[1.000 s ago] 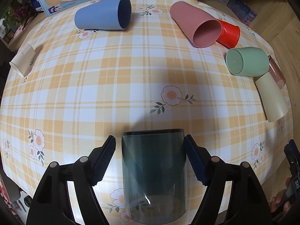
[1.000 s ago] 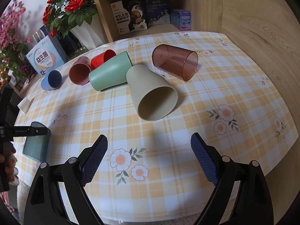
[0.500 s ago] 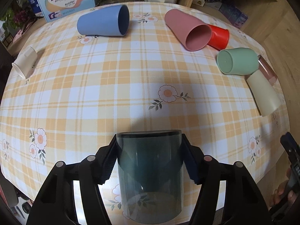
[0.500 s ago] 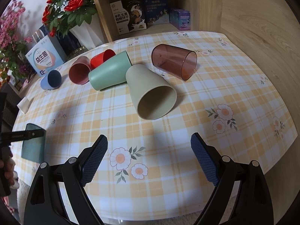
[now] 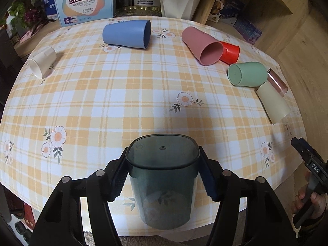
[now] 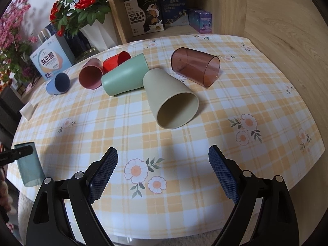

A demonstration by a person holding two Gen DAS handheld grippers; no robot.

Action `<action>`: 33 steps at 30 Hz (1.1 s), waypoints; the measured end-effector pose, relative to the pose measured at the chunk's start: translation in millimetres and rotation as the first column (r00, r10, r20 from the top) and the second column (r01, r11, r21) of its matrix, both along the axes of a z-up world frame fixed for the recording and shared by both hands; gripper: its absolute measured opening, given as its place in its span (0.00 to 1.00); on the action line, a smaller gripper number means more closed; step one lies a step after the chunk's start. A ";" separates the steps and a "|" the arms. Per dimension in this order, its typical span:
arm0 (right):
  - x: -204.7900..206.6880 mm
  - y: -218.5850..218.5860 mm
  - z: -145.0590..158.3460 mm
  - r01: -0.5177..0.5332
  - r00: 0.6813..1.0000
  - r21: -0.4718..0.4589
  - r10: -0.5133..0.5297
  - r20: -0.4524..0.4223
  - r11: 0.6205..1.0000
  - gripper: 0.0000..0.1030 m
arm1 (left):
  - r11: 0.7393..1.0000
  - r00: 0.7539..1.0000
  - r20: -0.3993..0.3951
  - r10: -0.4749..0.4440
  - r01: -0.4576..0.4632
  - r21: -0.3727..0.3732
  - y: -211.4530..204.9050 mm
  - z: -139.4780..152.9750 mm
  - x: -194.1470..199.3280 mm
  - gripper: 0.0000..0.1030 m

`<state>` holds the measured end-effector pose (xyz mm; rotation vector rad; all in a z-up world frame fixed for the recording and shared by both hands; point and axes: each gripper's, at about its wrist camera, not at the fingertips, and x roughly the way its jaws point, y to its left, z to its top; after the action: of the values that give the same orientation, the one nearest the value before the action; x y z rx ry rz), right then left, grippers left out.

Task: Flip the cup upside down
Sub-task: 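Lift the teal cup with the left gripper and turn it rim-down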

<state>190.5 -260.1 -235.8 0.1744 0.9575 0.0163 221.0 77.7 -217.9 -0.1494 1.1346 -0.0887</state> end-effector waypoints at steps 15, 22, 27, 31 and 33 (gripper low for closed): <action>1.1 4.9 -0.3 -0.008 1.000 -0.006 0.007 -0.013 1.000 0.85 | 0.993 0.987 0.118 0.112 -0.117 0.036 31.0 17.1 -1.1 0.59; 1.0 4.6 0.0 -0.004 1.000 -0.009 0.004 -0.012 1.000 0.85 | 0.991 0.986 0.120 0.117 -0.125 0.057 30.9 11.2 21.4 0.59; 2.0 2.0 -2.3 0.003 1.000 -0.003 -0.003 -0.022 1.000 0.85 | 0.991 0.989 0.110 0.099 -0.108 0.080 21.2 5.6 31.9 0.59; 2.1 1.5 -2.5 0.005 1.000 -0.004 -0.005 -0.021 1.000 0.85 | 0.989 0.989 0.109 0.099 -0.110 0.099 17.9 3.9 37.3 0.59; 2.3 1.0 -2.9 0.011 1.000 -0.004 -0.011 -0.023 1.000 0.85 | 0.988 0.989 0.112 0.097 -0.109 0.109 16.2 3.5 38.4 0.59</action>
<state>192.8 -259.0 -238.8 0.1762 0.9792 0.0023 259.4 93.9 -214.4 -0.0997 1.0206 0.0598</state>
